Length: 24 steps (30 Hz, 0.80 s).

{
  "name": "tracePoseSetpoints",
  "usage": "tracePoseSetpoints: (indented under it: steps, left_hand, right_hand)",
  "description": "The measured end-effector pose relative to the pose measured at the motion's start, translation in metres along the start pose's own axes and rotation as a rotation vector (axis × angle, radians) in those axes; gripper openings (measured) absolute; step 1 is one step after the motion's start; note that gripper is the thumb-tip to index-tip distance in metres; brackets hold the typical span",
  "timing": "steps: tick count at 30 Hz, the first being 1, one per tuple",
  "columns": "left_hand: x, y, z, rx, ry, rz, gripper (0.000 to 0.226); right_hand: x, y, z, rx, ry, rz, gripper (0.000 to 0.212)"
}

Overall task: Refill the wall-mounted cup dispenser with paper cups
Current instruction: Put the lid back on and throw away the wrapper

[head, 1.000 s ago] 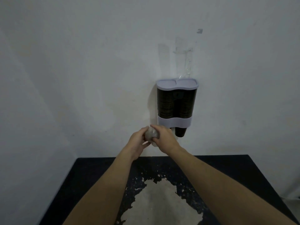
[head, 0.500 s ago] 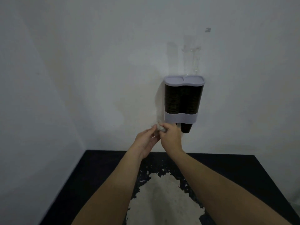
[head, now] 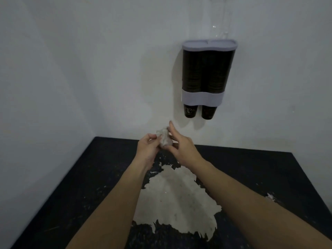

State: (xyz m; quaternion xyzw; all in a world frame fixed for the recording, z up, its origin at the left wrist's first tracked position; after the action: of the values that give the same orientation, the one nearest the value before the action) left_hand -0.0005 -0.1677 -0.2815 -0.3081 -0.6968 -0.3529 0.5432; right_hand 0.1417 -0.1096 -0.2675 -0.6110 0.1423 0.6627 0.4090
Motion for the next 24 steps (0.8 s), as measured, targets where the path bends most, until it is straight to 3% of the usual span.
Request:
tracePoseSetpoints:
  steps: [10,15,17,22,24]
  left_hand:
    - [-0.091,-0.008,-0.024,-0.045,0.105,0.120,0.015]
    - [-0.132,-0.017,-0.057,-0.076,0.287,0.321,0.019]
    - [-0.149,-0.021,-0.078,-0.025,0.284,0.224,0.027]
    - [-0.175,-0.036,-0.157,-0.110,0.208,-0.077,0.044]
    - [-0.171,-0.044,-0.188,-0.064,0.221,-0.135,0.039]
  right_hand:
    - [0.072,0.041,-0.036,0.258,-0.157,-0.193,0.048]
    - [0.098,0.062,-0.077,0.418,-0.180,-0.110,0.036]
    - [0.103,0.076,-0.099,0.464,-0.180,-0.094,0.037]
    - [0.093,0.119,-0.173,0.451,-0.194,-0.101,0.022]
    - [0.078,0.135,-0.201,0.483,-0.248,-0.090,0.019]
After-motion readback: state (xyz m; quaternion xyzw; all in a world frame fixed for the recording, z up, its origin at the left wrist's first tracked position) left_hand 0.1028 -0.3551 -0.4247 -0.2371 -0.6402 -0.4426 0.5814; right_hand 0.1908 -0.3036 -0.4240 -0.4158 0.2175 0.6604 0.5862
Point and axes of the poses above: each hand's wrist, its own z-axis towards the middle knuckle, its own y-axis out of the palm, x = y × z, the point moved 1 cm from there along z, towards the middle knuckle, and after that the axes turned 12 degrees about z, right-handed, at the moved point
